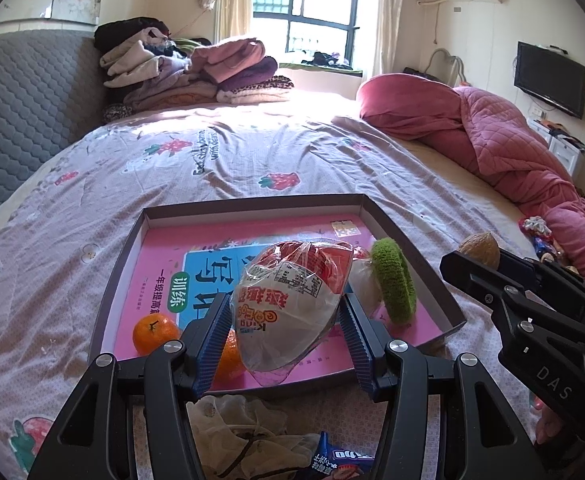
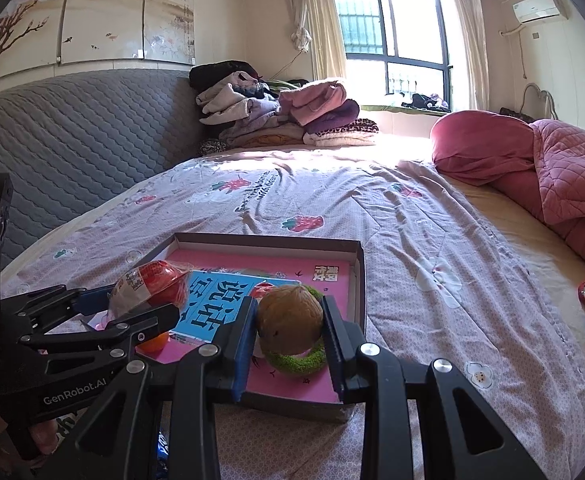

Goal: Organize objects

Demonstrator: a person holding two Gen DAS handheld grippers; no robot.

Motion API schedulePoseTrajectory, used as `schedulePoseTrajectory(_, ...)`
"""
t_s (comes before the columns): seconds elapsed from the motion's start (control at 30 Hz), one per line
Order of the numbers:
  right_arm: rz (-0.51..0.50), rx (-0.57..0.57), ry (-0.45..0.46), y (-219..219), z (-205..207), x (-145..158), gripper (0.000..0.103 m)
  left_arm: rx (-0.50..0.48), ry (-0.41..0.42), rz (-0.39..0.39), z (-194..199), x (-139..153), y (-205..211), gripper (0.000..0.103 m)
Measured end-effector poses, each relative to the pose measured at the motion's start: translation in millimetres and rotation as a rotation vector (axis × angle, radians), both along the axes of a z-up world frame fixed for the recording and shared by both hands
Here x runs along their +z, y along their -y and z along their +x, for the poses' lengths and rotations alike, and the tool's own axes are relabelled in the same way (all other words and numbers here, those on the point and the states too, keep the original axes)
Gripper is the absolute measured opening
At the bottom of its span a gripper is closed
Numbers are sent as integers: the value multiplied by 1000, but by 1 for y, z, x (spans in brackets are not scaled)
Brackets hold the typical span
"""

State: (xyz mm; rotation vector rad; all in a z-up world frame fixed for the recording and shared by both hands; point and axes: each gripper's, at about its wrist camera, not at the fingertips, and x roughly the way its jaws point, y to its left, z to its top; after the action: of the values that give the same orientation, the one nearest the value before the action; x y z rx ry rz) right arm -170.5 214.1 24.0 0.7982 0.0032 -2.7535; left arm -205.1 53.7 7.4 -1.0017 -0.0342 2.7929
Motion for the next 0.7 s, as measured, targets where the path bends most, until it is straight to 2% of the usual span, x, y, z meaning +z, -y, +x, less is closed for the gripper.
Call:
schedulePoseTrajectory(0.4,-5,-27,104,-9,-19,-21,32,-27,49,-20,-10,-16,-12,57)
schedulePoseTrajectory(0.7,22,-24,140,-4,-25,-32,32,-50,107,-29,-17,-28,-19,57)
